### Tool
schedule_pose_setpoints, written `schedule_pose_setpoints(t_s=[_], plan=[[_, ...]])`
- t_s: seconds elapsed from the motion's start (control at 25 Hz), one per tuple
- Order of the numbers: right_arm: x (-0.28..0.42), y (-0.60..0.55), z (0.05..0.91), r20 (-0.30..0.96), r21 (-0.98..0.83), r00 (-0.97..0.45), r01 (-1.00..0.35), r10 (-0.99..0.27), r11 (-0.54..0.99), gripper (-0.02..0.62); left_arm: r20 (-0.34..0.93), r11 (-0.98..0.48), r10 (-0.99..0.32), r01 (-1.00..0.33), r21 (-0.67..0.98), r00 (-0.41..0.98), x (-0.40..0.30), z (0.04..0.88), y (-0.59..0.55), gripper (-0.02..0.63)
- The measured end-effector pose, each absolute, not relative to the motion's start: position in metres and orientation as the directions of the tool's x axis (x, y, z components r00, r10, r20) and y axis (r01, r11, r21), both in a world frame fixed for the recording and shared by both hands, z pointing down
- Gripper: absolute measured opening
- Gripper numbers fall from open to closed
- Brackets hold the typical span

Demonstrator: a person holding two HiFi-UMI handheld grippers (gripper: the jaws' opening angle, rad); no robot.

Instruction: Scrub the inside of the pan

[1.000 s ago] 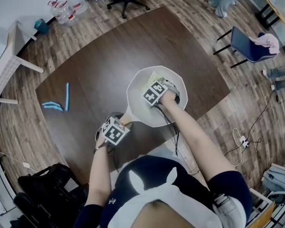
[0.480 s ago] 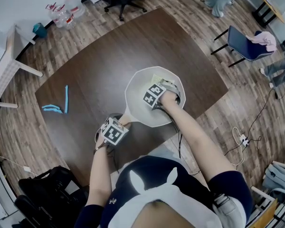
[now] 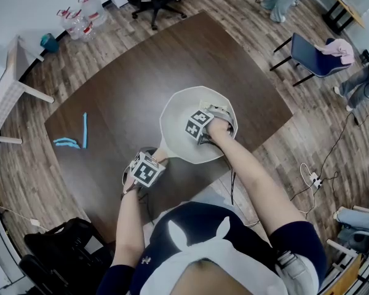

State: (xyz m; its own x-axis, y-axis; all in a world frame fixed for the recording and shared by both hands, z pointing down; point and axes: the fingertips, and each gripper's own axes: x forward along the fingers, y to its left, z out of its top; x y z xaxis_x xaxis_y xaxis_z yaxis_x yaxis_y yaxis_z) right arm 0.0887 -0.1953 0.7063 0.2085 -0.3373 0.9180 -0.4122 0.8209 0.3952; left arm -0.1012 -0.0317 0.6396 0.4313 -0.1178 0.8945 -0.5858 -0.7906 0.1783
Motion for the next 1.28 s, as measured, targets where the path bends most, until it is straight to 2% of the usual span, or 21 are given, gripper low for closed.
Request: schedule_pose_setpoints(t_s=[0.72, 1.0, 1.28], plan=[[0.110, -0.145, 0.711, 0.937, 0.285, 0.310, -0.403, -0.164, 0.870, 0.011, 0.903, -0.792, -0.138, -0.593, 0.146, 0.406, -0.108, 0.637, -0.032, 0.222], [0.109, -0.126, 0.711, 0.950, 0.223, 0.300, -0.456, -0.088, 0.861, 0.011, 0.901, -0.789, -0.122, -0.591, 0.167, 0.417, -0.105, 0.638, -0.029, 0.222], [0.102, -0.106, 0.712, 0.964, 0.144, 0.265, -0.526, 0.000, 0.838, 0.011, 0.904, -0.799, -0.159, -0.589, 0.117, 0.396, -0.112, 0.638, -0.036, 0.222]])
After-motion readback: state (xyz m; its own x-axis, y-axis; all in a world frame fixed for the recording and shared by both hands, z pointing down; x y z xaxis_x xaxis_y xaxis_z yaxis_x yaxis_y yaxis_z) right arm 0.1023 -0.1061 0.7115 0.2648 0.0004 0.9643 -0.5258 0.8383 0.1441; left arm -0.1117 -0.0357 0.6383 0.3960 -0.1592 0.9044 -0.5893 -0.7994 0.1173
